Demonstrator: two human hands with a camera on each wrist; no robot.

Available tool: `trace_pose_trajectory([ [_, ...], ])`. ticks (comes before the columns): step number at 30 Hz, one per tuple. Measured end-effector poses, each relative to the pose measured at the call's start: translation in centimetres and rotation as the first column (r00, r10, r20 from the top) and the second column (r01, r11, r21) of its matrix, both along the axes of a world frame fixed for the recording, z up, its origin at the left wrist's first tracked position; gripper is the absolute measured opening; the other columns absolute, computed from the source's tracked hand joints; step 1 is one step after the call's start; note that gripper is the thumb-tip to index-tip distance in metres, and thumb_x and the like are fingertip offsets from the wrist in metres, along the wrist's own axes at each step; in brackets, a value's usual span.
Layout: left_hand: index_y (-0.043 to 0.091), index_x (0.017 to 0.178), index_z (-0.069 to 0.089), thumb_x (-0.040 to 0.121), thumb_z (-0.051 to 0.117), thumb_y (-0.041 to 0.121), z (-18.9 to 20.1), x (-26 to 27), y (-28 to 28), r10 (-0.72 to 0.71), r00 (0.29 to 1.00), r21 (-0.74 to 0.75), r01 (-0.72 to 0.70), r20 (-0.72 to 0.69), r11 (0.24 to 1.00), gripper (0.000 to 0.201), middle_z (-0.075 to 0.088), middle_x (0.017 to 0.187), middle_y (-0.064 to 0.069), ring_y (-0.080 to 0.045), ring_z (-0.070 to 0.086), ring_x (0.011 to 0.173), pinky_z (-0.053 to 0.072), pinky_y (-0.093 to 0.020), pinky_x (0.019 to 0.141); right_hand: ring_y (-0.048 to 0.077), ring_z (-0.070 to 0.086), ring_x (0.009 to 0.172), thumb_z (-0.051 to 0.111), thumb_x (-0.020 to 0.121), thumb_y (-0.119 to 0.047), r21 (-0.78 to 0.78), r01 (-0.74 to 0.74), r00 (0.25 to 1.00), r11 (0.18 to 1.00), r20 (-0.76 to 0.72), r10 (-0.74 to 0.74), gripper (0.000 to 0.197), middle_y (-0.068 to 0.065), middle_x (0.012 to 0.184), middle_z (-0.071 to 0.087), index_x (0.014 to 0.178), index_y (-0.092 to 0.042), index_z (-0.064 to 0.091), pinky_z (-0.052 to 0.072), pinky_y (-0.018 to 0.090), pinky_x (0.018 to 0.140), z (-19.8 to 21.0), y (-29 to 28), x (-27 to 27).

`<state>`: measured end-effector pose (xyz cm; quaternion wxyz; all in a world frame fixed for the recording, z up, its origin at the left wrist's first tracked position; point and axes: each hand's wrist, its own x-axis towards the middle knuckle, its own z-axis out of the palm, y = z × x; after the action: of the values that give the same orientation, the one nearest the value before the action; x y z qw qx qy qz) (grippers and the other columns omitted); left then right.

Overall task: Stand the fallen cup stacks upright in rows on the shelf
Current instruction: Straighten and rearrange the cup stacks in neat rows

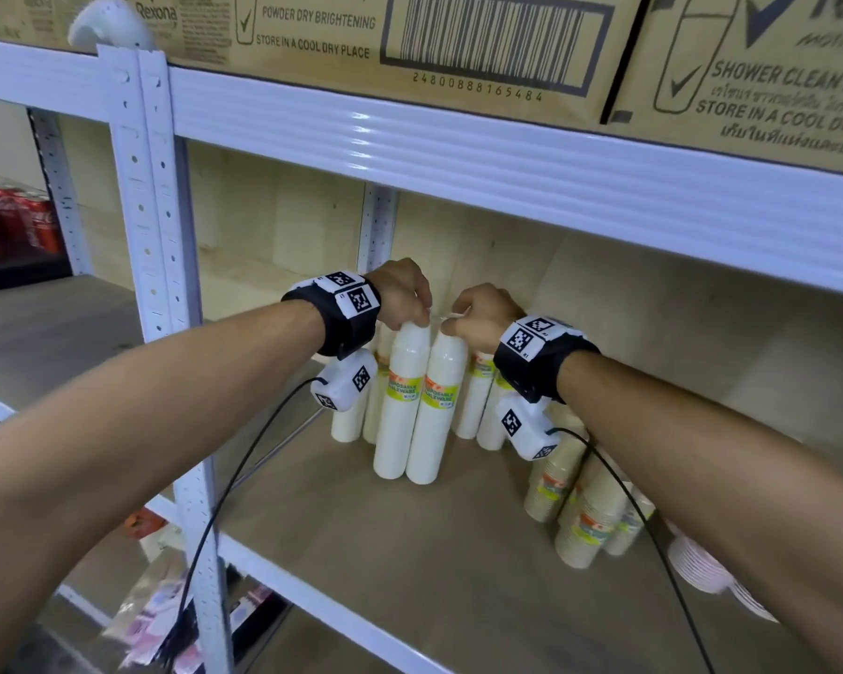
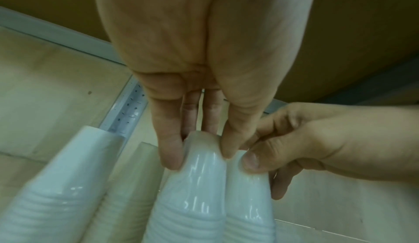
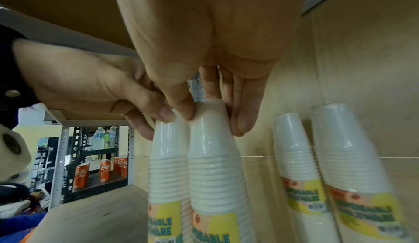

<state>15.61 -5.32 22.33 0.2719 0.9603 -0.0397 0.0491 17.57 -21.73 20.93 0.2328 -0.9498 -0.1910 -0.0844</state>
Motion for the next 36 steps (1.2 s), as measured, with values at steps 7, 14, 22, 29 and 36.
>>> trace_pose_trajectory([
  [7, 0.011, 0.117, 0.069, 0.085, 0.072, 0.018, -0.2, 2.1, -3.2, -0.068, 0.996, 0.021, 0.067, 0.063, 0.998, 0.034, 0.063, 0.116, -0.006, -0.022, 0.065, 0.092, 0.060, -0.037, 0.082, 0.022, 0.061, 0.106, 0.069, 0.081, -0.030, 0.003, 0.071, 0.997, 0.997, 0.009, -0.071, 0.039, 0.004, 0.120, 0.064, 0.116, -0.014, 0.068, 0.042, 0.023, 0.075, 0.2, -3.5, 0.9],
  [14, 0.013, 0.120, 0.069, 0.085, 0.071, 0.021, -0.6, 4.8, -5.7, -0.148, 0.980, 0.085, 0.137, 0.135, 0.987, 0.036, 0.060, 0.129, -0.004, -0.023, 0.058, 0.114, 0.047, -0.025, 0.085, 0.024, 0.058, 0.110, 0.066, 0.086, -0.031, -0.002, 0.178, 0.984, 0.984, 0.006, -0.178, 0.037, 0.006, 0.123, 0.059, 0.119, -0.014, 0.065, 0.044, 0.024, 0.078, -0.1, -6.3, 2.0],
  [22, 0.014, 0.121, 0.068, 0.086, 0.070, 0.019, -1.3, 7.1, -7.3, -0.176, 0.971, 0.055, 0.169, 0.161, 0.984, 0.036, 0.058, 0.131, -0.004, -0.021, 0.057, 0.117, 0.047, -0.025, 0.089, 0.024, 0.061, 0.108, 0.068, 0.084, -0.029, -0.004, 0.214, 0.977, 0.977, 0.013, -0.214, 0.035, 0.007, 0.121, 0.063, 0.115, -0.014, 0.066, 0.046, 0.025, 0.076, -0.4, -7.6, 3.4],
  [29, 0.013, 0.124, 0.066, 0.087, 0.069, 0.020, -2.2, 8.3, -7.7, -0.183, 0.970, 0.076, 0.173, 0.160, 0.982, 0.037, 0.056, 0.131, -0.005, -0.023, 0.056, 0.117, 0.045, -0.025, 0.087, 0.022, 0.059, 0.110, 0.067, 0.085, -0.030, -0.003, 0.226, 0.974, 0.974, 0.006, -0.226, 0.037, 0.005, 0.124, 0.060, 0.119, -0.016, 0.064, 0.042, 0.024, 0.076, -1.2, -8.2, 4.4],
  [36, 0.013, 0.125, 0.066, 0.088, 0.069, 0.020, -2.7, 9.1, -7.8, -0.181, 0.972, 0.051, 0.175, 0.147, 0.983, 0.038, 0.056, 0.134, -0.005, -0.022, 0.055, 0.119, 0.044, -0.025, 0.089, 0.020, 0.061, 0.107, 0.067, 0.082, -0.030, -0.004, 0.209, 0.978, 0.978, -0.015, -0.209, 0.036, 0.002, 0.122, 0.063, 0.116, -0.019, 0.066, 0.042, 0.024, 0.076, -1.4, -8.0, 5.2],
])
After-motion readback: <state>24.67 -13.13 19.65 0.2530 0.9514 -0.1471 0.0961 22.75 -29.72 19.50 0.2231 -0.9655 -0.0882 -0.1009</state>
